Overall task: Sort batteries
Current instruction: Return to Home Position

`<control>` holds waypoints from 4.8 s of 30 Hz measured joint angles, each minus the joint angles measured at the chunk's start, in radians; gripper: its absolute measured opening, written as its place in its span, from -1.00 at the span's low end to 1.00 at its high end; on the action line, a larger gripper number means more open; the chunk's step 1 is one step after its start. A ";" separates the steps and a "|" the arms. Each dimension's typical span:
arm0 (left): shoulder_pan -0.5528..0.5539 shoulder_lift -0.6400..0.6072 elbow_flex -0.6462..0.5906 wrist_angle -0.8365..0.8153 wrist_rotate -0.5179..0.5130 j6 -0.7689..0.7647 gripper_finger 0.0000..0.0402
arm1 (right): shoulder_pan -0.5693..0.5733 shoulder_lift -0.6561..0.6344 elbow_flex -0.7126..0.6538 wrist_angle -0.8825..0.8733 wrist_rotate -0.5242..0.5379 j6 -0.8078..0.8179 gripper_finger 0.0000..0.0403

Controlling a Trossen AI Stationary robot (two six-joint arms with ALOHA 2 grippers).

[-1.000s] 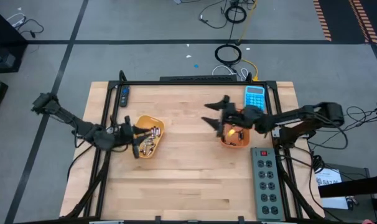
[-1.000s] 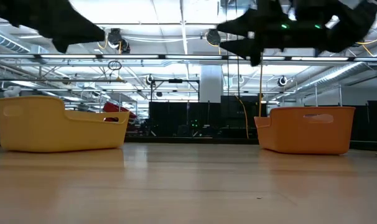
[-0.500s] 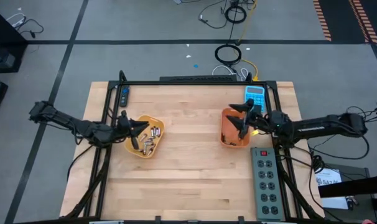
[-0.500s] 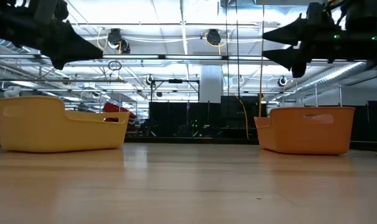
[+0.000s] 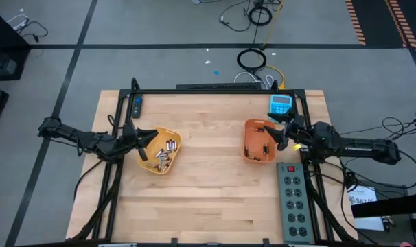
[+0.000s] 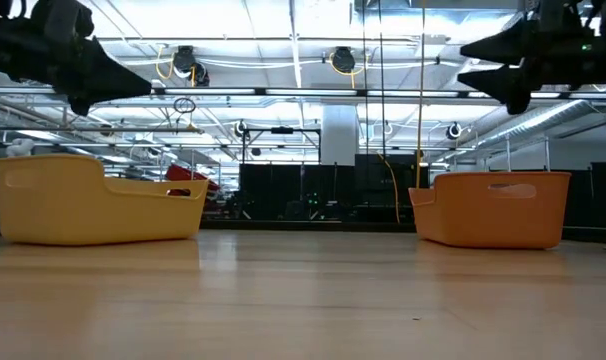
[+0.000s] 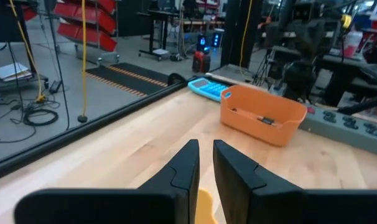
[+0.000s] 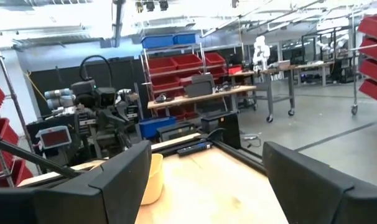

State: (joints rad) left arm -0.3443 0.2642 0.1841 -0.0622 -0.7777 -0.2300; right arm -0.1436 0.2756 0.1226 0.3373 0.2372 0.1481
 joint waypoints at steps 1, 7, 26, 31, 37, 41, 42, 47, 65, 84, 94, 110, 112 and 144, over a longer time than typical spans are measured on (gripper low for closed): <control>0.000 -0.013 0.000 -0.021 -0.001 -0.004 -0.72 | 0.000 -0.031 0.000 -0.029 0.000 -0.005 0.48; -0.005 -0.053 -0.027 -0.053 -0.005 -0.026 -0.72 | 0.000 -0.183 0.000 -0.159 0.000 -0.060 0.48; -0.004 -0.124 -0.177 0.127 -0.023 0.062 -0.72 | 0.002 -0.265 -0.109 0.063 -0.111 -0.265 0.48; -0.004 -0.124 -0.178 0.127 -0.024 0.088 -0.72 | 0.002 -0.265 -0.109 -0.058 -0.105 -0.216 0.48; -0.003 -0.124 -0.178 0.124 -0.062 0.083 -0.72 | 0.002 -0.264 -0.109 -0.214 -0.105 -0.251 0.48; -0.003 -0.124 -0.178 0.125 -0.062 0.071 -0.72 | 0.002 -0.264 -0.109 -0.292 -0.105 -0.319 0.48; -0.003 -0.124 -0.178 0.125 -0.062 0.056 -0.72 | 0.002 -0.264 -0.109 -0.296 -0.105 -0.322 0.48; -0.003 -0.124 -0.179 0.125 -0.063 0.056 -0.72 | 0.002 -0.264 -0.108 -0.296 -0.107 -0.289 0.48; -0.003 -0.124 -0.179 0.125 -0.064 0.055 -0.72 | 0.002 -0.264 -0.108 -0.299 -0.108 -0.284 0.48; -0.003 -0.124 -0.180 0.125 -0.064 0.054 -0.72 | 0.002 -0.264 -0.108 -0.299 -0.108 -0.283 0.48; -0.003 -0.124 -0.180 0.125 -0.064 0.054 -0.72 | 0.002 -0.264 -0.108 -0.299 -0.108 -0.283 0.48; -0.003 -0.124 -0.180 0.125 -0.064 0.054 -0.72 | 0.002 -0.264 -0.108 -0.300 -0.108 -0.284 0.48; -0.003 -0.123 -0.180 0.125 -0.064 0.054 -0.72 | 0.001 -0.264 -0.108 -0.300 -0.108 -0.283 0.48; -0.003 -0.123 -0.180 0.125 -0.064 0.054 -0.72 | 0.001 -0.264 -0.108 -0.299 -0.108 -0.283 0.48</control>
State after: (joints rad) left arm -0.3473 0.1410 0.0044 0.0624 -0.8417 -0.1759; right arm -0.1425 0.0117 0.0147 0.0379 0.1295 -0.1353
